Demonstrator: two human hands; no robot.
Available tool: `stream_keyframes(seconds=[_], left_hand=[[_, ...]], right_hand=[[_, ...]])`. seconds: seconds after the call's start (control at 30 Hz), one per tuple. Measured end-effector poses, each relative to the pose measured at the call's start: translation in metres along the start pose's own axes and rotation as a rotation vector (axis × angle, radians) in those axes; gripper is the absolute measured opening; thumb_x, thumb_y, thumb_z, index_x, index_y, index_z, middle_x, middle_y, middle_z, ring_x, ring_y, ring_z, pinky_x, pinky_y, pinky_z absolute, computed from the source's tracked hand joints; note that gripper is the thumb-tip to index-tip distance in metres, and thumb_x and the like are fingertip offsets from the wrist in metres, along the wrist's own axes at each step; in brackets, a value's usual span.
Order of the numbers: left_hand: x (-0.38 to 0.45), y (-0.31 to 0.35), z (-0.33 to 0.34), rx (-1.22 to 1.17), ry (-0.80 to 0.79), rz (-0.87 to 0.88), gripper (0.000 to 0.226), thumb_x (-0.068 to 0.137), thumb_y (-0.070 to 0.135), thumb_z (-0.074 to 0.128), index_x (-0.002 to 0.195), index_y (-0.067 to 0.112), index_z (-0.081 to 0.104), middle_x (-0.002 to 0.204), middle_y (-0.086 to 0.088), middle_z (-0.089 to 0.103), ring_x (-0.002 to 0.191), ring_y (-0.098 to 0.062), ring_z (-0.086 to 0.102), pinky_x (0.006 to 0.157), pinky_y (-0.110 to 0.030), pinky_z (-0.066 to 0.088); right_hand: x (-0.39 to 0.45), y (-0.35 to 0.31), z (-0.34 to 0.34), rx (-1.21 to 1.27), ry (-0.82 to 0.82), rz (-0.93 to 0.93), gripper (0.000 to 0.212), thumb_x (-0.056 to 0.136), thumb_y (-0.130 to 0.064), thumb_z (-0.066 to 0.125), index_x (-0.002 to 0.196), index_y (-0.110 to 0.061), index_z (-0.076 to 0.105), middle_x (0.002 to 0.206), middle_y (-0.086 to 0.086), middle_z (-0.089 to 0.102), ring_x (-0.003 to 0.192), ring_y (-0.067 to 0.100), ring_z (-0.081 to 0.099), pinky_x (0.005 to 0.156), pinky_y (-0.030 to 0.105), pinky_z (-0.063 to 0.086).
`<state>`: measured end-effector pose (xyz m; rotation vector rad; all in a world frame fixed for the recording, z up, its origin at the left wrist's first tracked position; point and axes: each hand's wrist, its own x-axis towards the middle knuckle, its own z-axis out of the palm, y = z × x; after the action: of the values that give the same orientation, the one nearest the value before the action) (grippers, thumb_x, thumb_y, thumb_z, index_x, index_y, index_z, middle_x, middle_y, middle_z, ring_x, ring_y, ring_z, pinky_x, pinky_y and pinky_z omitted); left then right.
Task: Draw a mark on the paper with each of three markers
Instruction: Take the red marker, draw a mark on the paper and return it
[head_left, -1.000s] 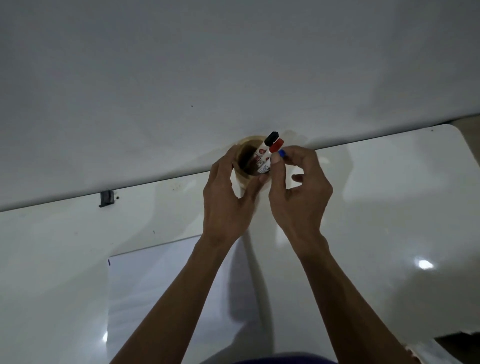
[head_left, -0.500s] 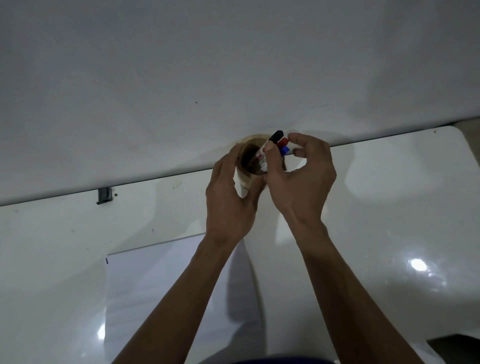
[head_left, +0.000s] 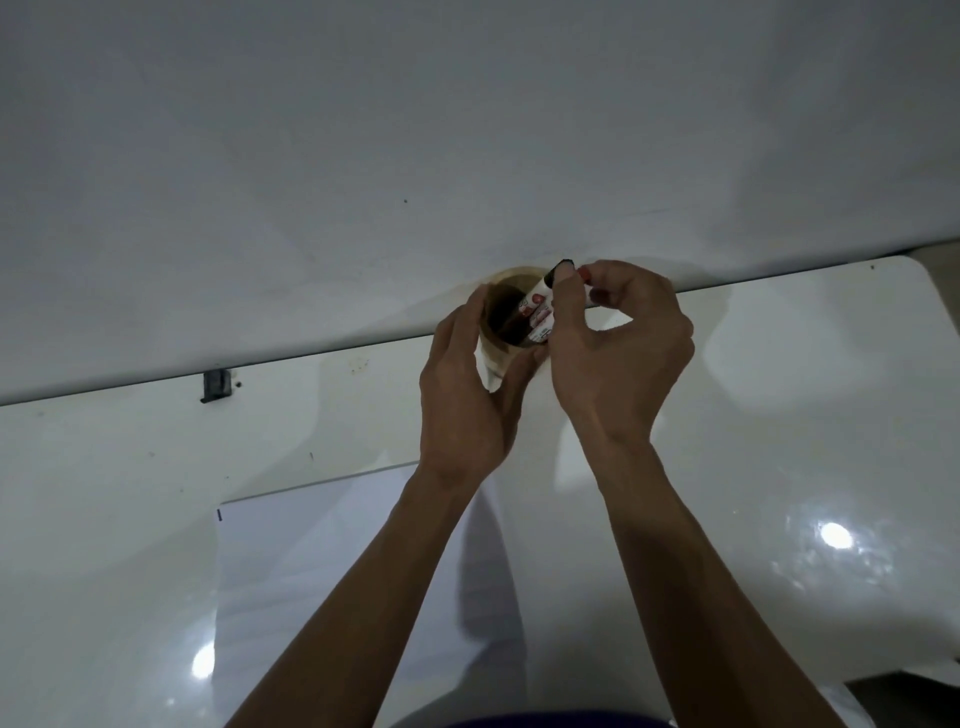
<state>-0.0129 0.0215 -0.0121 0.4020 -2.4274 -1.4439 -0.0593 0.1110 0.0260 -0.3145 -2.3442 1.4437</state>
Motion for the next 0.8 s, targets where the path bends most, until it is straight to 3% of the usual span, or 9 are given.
stream_keyframes(seconds=[0.17, 0.27, 0.47, 0.53, 0.6, 0.7, 0.8], left_hand=[[0.000, 0.003, -0.002, -0.003, -0.009, -0.010, 0.060, 0.087, 0.030, 0.078, 0.140, 0.023, 0.051, 0.125, 0.022, 0.051, 0.113, 0.007, 0.050, 0.095, -0.037, 0.057], [0.000, 0.003, -0.004, 0.001, -0.032, -0.036, 0.061, 0.087, 0.032, 0.077, 0.141, 0.029, 0.049, 0.128, 0.021, 0.053, 0.118, -0.002, 0.055, 0.097, -0.042, 0.056], [-0.007, -0.001, -0.018, 0.026, -0.128, -0.095, 0.071, 0.089, 0.033, 0.074, 0.149, 0.028, 0.038, 0.149, 0.002, 0.051, 0.133, -0.015, 0.051, 0.104, -0.050, 0.051], [-0.019, 0.002, -0.031, 0.027, -0.120, -0.155, 0.070, 0.090, 0.038, 0.071, 0.150, 0.025, 0.038, 0.152, 0.000, 0.048, 0.127, -0.009, 0.051, 0.102, -0.043, 0.052], [-0.035, 0.004, -0.050, 0.001, -0.095, -0.199, 0.063, 0.091, 0.042, 0.067, 0.147, 0.023, 0.043, 0.148, 0.002, 0.051, 0.118, -0.004, 0.052, 0.090, -0.027, 0.052], [-0.063, 0.006, -0.084, -0.021, -0.060, -0.214, 0.047, 0.093, 0.041, 0.063, 0.136, 0.024, 0.056, 0.131, 0.007, 0.063, 0.109, 0.003, 0.059, 0.073, -0.004, 0.046], [-0.086, 0.010, -0.121, -0.101, -0.037, -0.244, 0.034, 0.093, 0.040, 0.063, 0.125, 0.029, 0.066, 0.114, 0.015, 0.071, 0.107, 0.003, 0.064, 0.079, -0.010, 0.049]], right_hand=[[0.012, -0.024, -0.025, 0.132, 0.091, -0.030, 0.023, 0.091, -0.032, 0.074, 0.091, -0.009, 0.073, 0.088, 0.002, 0.076, 0.085, 0.011, 0.073, 0.069, 0.020, 0.054], [0.018, -0.049, -0.050, 0.232, 0.171, -0.075, 0.016, 0.095, -0.026, 0.072, 0.091, -0.012, 0.066, 0.082, -0.005, 0.072, 0.080, 0.006, 0.072, 0.066, 0.016, 0.052], [0.004, -0.081, -0.093, 0.446, 0.189, -0.215, 0.011, 0.103, -0.017, 0.060, 0.098, -0.014, 0.051, 0.090, 0.012, 0.068, 0.079, 0.019, 0.075, 0.066, 0.026, 0.057], [-0.011, -0.079, -0.098, 0.464, 0.110, -0.165, 0.009, 0.104, -0.017, 0.060, 0.098, -0.014, 0.053, 0.088, 0.002, 0.065, 0.071, 0.021, 0.073, 0.066, 0.028, 0.057], [-0.030, -0.068, -0.097, 0.427, -0.014, -0.078, 0.008, 0.101, -0.021, 0.065, 0.097, -0.021, 0.058, 0.083, -0.011, 0.065, 0.065, 0.020, 0.069, 0.063, 0.029, 0.055], [-0.067, -0.050, -0.089, 0.329, -0.242, 0.091, 0.020, 0.091, -0.029, 0.077, 0.090, -0.038, 0.060, 0.081, -0.012, 0.073, 0.065, 0.015, 0.069, 0.063, 0.027, 0.052], [-0.106, -0.042, -0.081, 0.174, -0.500, 0.141, 0.020, 0.082, -0.028, 0.085, 0.091, -0.027, 0.067, 0.085, -0.013, 0.076, 0.069, 0.007, 0.071, 0.063, 0.015, 0.053]])
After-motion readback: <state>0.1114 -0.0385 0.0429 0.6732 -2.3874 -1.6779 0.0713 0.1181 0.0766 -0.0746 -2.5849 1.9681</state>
